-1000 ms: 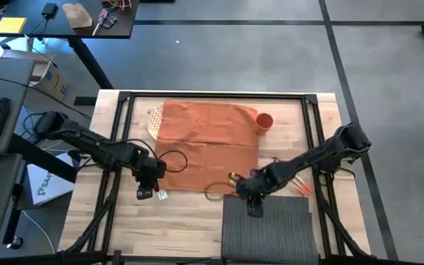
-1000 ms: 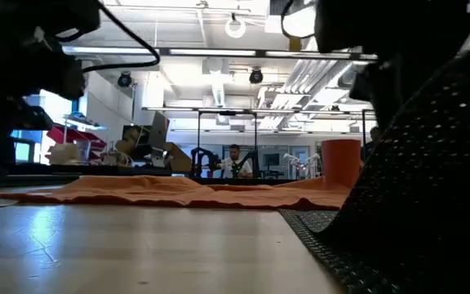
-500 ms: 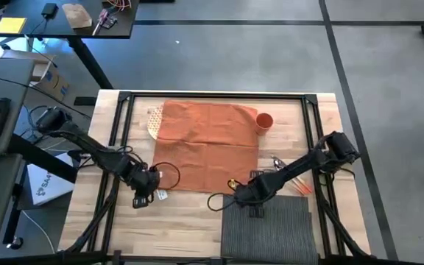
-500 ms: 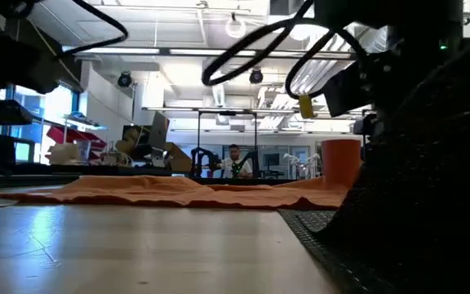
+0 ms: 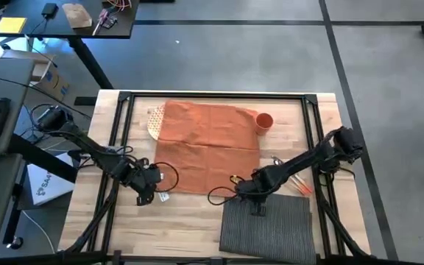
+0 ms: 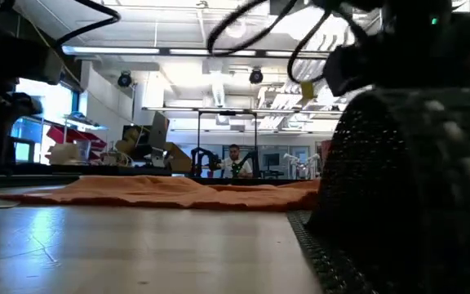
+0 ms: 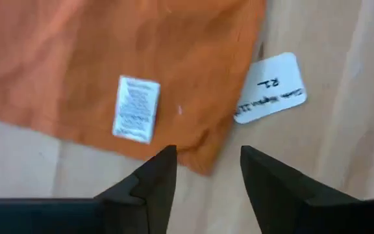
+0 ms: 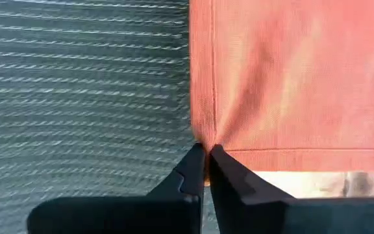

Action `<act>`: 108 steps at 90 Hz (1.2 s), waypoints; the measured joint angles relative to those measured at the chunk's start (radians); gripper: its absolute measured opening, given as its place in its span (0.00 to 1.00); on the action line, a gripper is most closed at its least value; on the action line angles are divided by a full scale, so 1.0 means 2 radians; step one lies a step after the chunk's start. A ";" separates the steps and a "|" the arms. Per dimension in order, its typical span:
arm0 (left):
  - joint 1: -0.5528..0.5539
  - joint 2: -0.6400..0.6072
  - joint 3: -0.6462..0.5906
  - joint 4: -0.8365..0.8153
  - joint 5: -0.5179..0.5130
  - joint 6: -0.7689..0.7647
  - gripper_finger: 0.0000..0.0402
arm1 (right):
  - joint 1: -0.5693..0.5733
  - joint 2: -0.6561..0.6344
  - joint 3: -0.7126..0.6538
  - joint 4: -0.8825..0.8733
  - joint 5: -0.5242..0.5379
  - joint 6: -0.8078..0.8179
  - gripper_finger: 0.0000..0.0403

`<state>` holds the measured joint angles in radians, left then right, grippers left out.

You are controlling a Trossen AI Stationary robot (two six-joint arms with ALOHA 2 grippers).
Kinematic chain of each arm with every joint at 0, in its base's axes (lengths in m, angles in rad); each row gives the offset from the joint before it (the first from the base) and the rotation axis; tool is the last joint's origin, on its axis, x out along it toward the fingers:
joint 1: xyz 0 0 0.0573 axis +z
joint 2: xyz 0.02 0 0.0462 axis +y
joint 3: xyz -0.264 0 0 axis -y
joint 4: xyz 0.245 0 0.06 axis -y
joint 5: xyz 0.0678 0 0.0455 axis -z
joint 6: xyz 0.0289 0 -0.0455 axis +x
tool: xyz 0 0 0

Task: Set table place
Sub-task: Fold the orange table napkin

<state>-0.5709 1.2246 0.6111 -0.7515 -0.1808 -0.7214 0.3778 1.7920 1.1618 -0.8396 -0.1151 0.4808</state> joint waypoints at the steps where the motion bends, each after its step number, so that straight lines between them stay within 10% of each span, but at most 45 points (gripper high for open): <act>1: 0.000 0.002 -0.001 0.002 -0.001 0.001 0.40 | 0.000 -0.001 0.000 0.000 -0.001 0.000 0.00; 32: 0.001 0.083 -0.031 0.089 0.032 0.005 0.38 | -0.002 -0.018 0.000 -0.001 -0.004 0.008 0.00; 52: 0.001 0.091 -0.010 0.081 0.061 -0.024 0.05 | -0.002 -0.033 0.000 -0.003 -0.016 0.007 0.00; 70: -0.018 0.080 0.062 0.006 0.071 -0.044 0.00 | -0.002 -0.070 0.001 0.001 -0.036 0.027 0.00; 108: -0.103 0.073 0.266 -0.110 0.128 -0.099 0.00 | 0.024 -0.098 0.001 0.091 -0.241 0.079 0.00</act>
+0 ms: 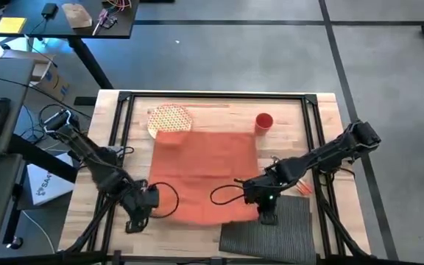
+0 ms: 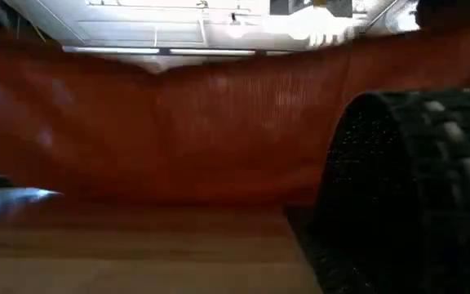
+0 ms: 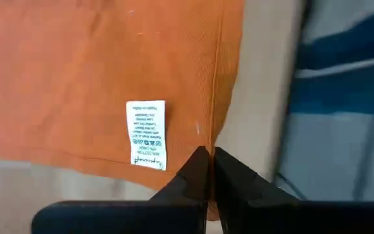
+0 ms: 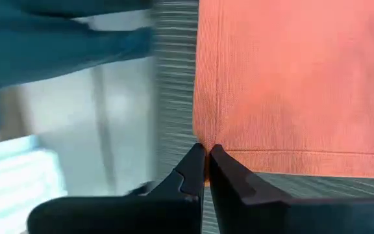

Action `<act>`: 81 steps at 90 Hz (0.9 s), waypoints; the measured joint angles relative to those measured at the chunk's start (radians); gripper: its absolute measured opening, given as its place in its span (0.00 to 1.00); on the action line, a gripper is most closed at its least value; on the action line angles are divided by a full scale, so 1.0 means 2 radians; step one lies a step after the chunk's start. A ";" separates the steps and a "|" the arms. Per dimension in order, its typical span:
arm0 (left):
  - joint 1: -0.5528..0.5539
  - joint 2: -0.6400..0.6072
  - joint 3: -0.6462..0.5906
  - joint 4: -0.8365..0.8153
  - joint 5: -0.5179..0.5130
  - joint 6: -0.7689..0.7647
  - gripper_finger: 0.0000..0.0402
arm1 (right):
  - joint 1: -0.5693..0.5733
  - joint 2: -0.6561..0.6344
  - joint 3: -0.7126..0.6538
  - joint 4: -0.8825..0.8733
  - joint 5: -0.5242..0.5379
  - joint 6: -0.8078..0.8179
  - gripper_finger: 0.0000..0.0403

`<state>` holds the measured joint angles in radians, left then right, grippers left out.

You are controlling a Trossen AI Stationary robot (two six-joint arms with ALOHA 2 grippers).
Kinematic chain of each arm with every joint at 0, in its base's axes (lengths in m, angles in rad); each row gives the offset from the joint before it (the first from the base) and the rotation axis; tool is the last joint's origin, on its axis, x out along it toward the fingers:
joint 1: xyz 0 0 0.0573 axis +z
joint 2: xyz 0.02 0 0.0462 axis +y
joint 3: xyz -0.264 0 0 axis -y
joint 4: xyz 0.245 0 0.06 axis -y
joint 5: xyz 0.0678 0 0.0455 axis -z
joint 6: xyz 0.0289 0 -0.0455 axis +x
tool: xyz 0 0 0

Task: Set table place
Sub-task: Fold the orange table napkin

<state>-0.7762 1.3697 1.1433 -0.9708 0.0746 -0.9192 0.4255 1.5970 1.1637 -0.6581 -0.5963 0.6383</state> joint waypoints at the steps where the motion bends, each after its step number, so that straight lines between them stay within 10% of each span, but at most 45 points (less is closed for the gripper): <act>1: -0.002 0.000 0.005 -0.002 0.000 -0.004 0.00 | 0.001 0.000 0.000 0.003 -0.008 0.005 0.00; 14: -0.016 -0.001 0.070 -0.070 -0.061 -0.046 0.00 | -0.005 -0.022 0.000 0.034 -0.053 0.060 0.00; 38: 0.027 -0.001 0.055 -0.232 -0.218 -0.081 0.00 | -0.106 -0.043 0.000 -0.099 0.145 0.061 0.00; 81: 0.180 -0.001 -0.125 -0.112 -0.297 -0.032 0.00 | -0.228 -0.003 0.000 -0.161 0.295 0.053 0.00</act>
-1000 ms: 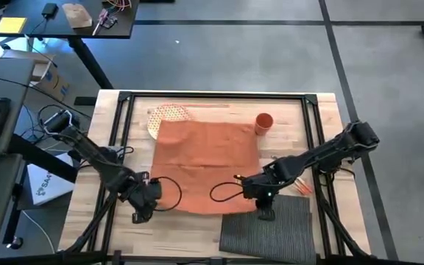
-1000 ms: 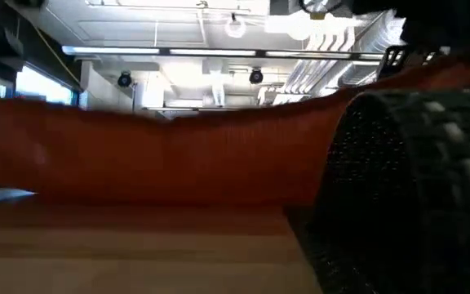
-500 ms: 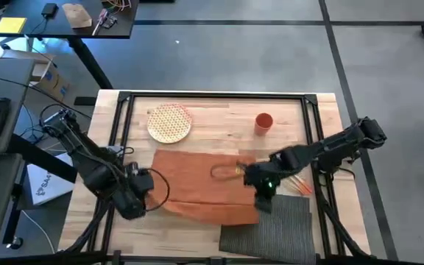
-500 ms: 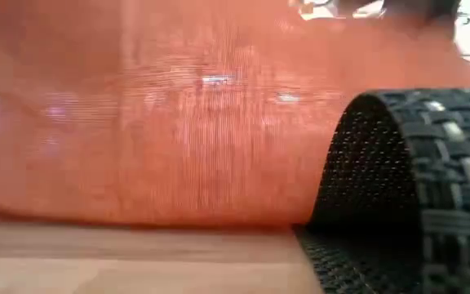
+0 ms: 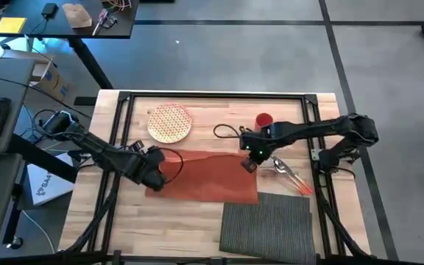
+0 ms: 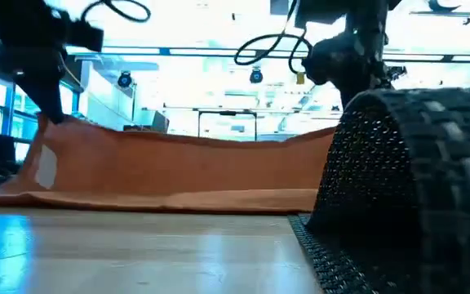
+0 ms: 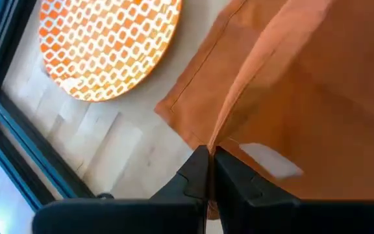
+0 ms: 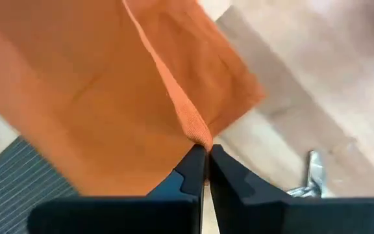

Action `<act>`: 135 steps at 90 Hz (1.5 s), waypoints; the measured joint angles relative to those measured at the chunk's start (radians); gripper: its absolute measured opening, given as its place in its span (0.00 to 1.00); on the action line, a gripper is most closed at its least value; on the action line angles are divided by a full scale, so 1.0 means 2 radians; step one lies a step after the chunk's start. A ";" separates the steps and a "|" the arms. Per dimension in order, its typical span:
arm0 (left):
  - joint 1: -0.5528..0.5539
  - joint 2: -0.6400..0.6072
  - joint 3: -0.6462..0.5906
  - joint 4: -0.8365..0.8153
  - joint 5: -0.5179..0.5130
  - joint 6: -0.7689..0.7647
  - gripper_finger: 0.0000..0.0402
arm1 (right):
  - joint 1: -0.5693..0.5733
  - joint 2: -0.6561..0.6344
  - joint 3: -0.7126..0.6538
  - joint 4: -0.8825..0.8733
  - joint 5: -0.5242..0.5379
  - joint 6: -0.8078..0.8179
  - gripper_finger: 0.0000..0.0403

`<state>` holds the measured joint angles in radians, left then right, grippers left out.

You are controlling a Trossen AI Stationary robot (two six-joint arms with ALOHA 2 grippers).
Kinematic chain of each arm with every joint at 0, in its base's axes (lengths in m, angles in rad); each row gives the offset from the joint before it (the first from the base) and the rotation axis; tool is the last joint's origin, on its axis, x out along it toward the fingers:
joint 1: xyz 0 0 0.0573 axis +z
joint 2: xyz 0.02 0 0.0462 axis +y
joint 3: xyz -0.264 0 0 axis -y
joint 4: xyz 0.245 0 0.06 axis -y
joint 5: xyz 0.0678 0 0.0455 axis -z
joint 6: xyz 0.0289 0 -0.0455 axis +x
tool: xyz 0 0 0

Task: Set table place
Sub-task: Fold the orange table napkin

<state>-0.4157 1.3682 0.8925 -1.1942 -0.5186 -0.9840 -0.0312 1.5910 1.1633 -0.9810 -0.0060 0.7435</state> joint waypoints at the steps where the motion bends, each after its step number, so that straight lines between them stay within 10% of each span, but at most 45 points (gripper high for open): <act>1: 0.002 0.000 -0.001 0.002 0.000 0.002 0.00 | 0.000 0.001 0.000 0.000 0.002 0.000 0.00; 40: 0.039 0.000 -0.023 0.036 -0.005 0.022 0.05 | 0.004 0.033 0.000 0.002 0.063 0.010 0.01; 61: 0.073 -0.006 -0.023 0.021 0.005 0.009 0.25 | 0.004 0.033 0.000 -0.008 0.101 0.019 0.21; 100: 0.025 -0.052 -0.039 0.041 0.288 -0.246 0.42 | 0.040 -0.023 0.000 0.006 0.134 0.017 0.49; 135: -0.023 -0.052 -0.175 0.296 0.335 -0.421 0.44 | 0.055 -0.020 0.000 0.079 0.136 -0.005 0.49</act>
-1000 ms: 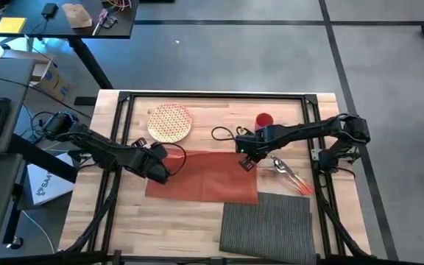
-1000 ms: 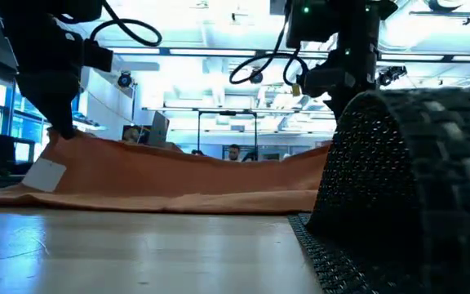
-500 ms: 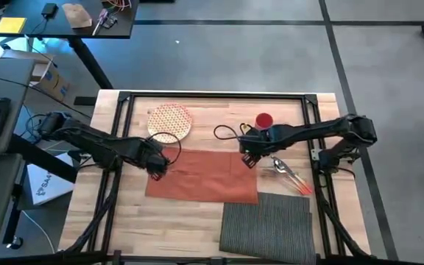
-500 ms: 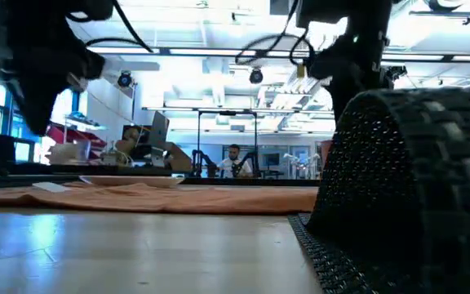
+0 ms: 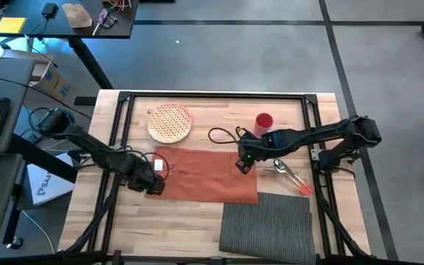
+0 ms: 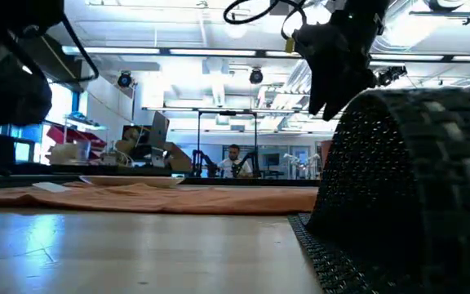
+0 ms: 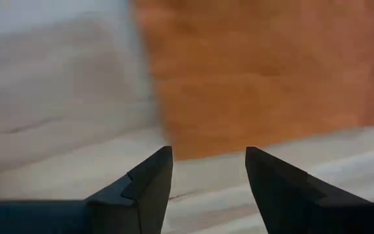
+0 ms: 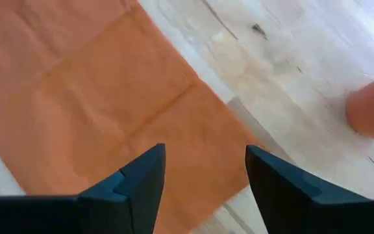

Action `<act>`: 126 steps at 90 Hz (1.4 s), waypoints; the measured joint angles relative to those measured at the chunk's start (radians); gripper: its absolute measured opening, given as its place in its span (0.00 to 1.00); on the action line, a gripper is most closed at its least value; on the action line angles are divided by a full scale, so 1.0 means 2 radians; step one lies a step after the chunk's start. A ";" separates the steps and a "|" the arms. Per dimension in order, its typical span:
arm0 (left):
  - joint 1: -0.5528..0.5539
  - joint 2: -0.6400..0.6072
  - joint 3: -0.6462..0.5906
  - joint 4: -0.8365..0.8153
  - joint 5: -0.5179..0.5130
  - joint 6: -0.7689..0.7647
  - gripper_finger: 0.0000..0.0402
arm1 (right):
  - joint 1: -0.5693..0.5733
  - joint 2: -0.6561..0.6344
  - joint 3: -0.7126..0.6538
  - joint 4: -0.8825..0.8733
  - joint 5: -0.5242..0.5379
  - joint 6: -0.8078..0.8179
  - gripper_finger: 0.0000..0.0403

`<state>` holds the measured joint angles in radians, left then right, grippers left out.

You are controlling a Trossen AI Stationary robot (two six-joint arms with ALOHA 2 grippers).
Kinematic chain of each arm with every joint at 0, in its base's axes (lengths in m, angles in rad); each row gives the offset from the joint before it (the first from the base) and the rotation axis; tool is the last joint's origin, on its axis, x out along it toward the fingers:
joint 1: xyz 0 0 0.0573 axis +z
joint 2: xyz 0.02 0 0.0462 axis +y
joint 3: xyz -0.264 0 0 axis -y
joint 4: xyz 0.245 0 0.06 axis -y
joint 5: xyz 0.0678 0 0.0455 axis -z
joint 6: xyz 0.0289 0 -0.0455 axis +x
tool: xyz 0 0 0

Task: Set table place
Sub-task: Fold the orange table napkin

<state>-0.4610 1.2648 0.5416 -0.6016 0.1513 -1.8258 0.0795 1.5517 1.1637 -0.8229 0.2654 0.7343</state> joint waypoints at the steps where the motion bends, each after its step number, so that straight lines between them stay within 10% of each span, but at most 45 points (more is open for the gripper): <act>1: 0.000 0.000 -0.003 0.004 0.000 -0.004 0.44 | 0.000 0.000 0.000 0.000 0.000 -0.001 0.49; 39: -0.021 0.004 0.005 -0.011 0.000 0.001 0.26 | 0.000 0.000 0.000 0.001 -0.015 -0.001 0.49; 99: -0.052 0.019 -0.027 0.004 -0.016 -0.050 0.33 | 0.000 0.000 0.000 0.018 -0.016 -0.014 0.49; 126: -0.051 0.019 -0.028 0.018 -0.101 -0.040 0.11 | -0.001 0.000 0.000 0.034 -0.013 -0.014 0.49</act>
<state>-0.5621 1.3033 0.4858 -0.5659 -0.0501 -1.9057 0.0784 1.5517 1.1637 -0.7558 0.2390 0.7060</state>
